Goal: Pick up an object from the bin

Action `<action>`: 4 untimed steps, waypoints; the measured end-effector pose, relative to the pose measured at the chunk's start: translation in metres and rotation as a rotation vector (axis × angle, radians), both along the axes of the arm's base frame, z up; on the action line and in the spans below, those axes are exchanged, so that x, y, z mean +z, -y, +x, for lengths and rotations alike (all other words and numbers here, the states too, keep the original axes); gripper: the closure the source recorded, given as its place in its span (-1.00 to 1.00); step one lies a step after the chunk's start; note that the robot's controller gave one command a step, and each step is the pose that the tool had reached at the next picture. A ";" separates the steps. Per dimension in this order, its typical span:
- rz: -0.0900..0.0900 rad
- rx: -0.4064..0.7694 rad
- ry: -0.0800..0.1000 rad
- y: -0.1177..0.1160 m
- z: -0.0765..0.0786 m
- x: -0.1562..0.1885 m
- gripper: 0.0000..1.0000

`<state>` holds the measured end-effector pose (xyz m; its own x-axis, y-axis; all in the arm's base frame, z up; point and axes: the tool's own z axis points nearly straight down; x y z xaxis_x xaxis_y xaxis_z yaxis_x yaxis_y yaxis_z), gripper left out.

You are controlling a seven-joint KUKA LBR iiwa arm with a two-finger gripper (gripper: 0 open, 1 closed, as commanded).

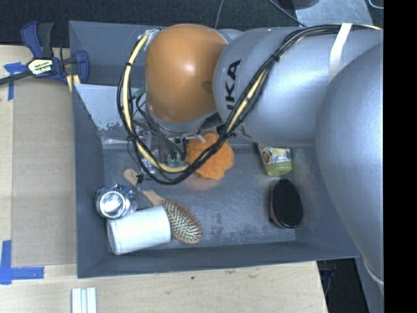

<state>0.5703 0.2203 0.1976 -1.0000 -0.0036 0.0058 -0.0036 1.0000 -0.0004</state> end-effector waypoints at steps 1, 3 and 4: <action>0.004 0.288 0.006 -0.017 0.003 0.024 -1.00; 0.005 0.295 0.009 -0.007 -0.010 -0.053 1.00; 0.005 0.482 0.007 0.010 -0.011 -0.102 1.00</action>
Offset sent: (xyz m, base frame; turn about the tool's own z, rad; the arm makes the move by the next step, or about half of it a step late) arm 0.0015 0.0166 0.0231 -0.2864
